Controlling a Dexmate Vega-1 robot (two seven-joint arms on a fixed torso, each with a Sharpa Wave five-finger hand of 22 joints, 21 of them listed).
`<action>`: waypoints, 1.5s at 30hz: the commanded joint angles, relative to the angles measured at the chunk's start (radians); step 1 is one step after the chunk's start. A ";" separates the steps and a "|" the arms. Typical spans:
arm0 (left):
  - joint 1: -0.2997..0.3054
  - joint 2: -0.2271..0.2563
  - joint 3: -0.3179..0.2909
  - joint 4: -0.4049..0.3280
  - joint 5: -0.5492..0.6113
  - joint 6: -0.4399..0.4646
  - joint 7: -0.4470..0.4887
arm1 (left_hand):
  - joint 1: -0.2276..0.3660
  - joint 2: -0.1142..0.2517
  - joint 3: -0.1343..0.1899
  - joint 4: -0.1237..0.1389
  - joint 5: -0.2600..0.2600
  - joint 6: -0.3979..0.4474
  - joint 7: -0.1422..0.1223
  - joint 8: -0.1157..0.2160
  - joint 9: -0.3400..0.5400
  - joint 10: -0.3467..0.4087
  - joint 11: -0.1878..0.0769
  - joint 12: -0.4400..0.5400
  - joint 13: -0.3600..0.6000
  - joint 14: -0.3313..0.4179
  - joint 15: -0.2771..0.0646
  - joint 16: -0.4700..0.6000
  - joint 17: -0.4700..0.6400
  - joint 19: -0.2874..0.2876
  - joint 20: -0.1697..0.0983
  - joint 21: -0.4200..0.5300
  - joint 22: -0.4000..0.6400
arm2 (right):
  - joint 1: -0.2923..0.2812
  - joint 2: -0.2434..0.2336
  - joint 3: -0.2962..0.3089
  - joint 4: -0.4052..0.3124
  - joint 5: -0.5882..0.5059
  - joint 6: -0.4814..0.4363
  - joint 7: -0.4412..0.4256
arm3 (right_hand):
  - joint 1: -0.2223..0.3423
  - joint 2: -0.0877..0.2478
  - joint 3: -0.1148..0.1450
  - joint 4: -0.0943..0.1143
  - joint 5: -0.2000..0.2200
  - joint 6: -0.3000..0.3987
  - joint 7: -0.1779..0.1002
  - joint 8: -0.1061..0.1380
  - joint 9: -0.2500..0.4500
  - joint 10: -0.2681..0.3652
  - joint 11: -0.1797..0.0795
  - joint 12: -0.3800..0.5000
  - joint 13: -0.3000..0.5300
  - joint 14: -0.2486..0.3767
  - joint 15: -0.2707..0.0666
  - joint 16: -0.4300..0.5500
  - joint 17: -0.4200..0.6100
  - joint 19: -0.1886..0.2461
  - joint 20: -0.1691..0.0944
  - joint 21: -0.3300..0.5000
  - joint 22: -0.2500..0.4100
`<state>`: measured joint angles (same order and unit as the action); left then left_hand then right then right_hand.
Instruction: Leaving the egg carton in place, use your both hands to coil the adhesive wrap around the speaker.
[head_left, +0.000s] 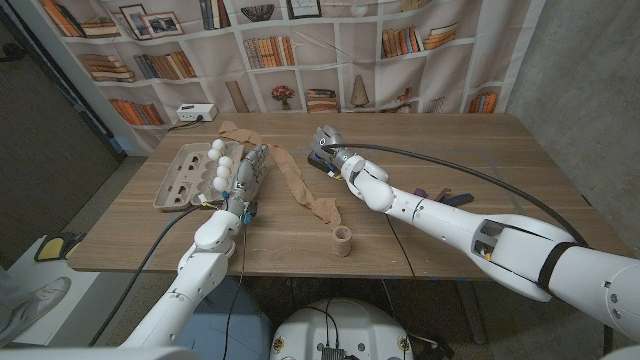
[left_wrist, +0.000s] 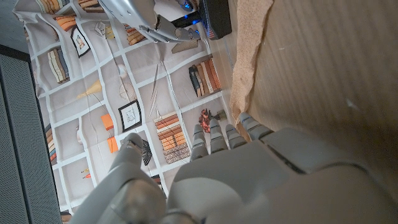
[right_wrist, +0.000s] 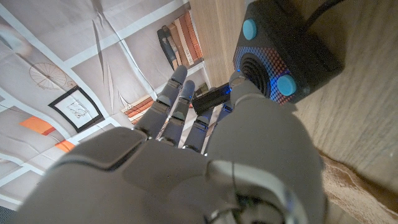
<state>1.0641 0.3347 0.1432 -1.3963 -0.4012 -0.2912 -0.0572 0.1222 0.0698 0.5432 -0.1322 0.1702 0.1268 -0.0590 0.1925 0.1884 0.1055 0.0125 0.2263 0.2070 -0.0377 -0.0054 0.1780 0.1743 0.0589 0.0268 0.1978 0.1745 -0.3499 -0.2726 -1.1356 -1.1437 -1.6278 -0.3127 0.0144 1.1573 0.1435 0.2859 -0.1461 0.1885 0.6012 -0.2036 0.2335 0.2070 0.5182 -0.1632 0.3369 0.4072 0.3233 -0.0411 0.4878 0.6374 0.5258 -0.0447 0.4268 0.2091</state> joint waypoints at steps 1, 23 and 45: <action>0.005 -0.002 -0.002 0.003 -0.001 -0.008 0.003 | 0.001 0.003 -0.001 0.000 0.002 0.005 -0.001 0.002 0.002 0.006 -0.002 0.009 0.002 0.001 0.001 0.006 0.003 0.010 -0.002 0.001 0.004 | 0.008 0.014 -0.013 0.032 -0.013 -0.005 0.000 | -0.006 0.017 0.004 0.010 0.009 0.032 -0.002 0.014 0.001 0.031 -0.009 0.013 -0.002 0.024 -0.189 -0.006 0.001 -0.003 -0.009 0.011 0.001; 0.011 -0.002 -0.002 -0.003 -0.003 -0.006 0.004 | 0.000 0.003 -0.001 0.000 0.002 0.005 -0.001 0.002 0.002 0.011 -0.002 0.011 0.002 0.001 0.002 0.006 0.003 0.010 -0.001 0.001 0.004 | 0.011 0.009 -0.034 0.036 -0.039 0.011 0.014 | -0.070 0.050 0.090 0.056 0.005 0.100 -0.007 -0.001 -0.002 0.112 -0.018 -0.017 -0.049 0.223 -0.198 -0.112 -0.144 0.030 -0.070 0.066 -0.011; 0.017 -0.001 0.000 -0.006 -0.005 -0.012 0.004 | 0.000 0.003 -0.002 0.000 0.002 0.005 -0.002 0.002 0.002 0.011 -0.005 0.010 0.003 0.002 0.002 0.006 0.003 0.011 0.000 0.001 0.004 | -0.005 -0.006 -0.012 0.020 -0.005 0.023 -0.079 | 0.040 0.049 0.176 0.021 -0.003 0.200 0.007 -0.005 0.022 0.230 -0.011 -0.011 0.006 0.513 -0.198 0.014 -0.028 0.143 -0.134 0.270 0.020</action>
<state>1.0798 0.3336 0.1416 -1.4019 -0.4047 -0.2991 -0.0521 0.1222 0.0698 0.5432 -0.1322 0.1702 0.1268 -0.0590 0.1925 0.1884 0.1108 0.0070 0.2340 0.2069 -0.0377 -0.0054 0.1780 0.1743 0.0589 0.0268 0.1977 0.1745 -0.3446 -0.2677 -1.1669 -1.1106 -1.6627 -0.2950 -0.0117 1.1483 0.1611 0.4327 -0.1407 0.1886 0.7905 -0.1998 0.2298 0.2242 0.7355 -0.1809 0.3158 0.3972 0.6617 0.0523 0.4918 0.5890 0.6455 -0.0584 0.6620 0.2211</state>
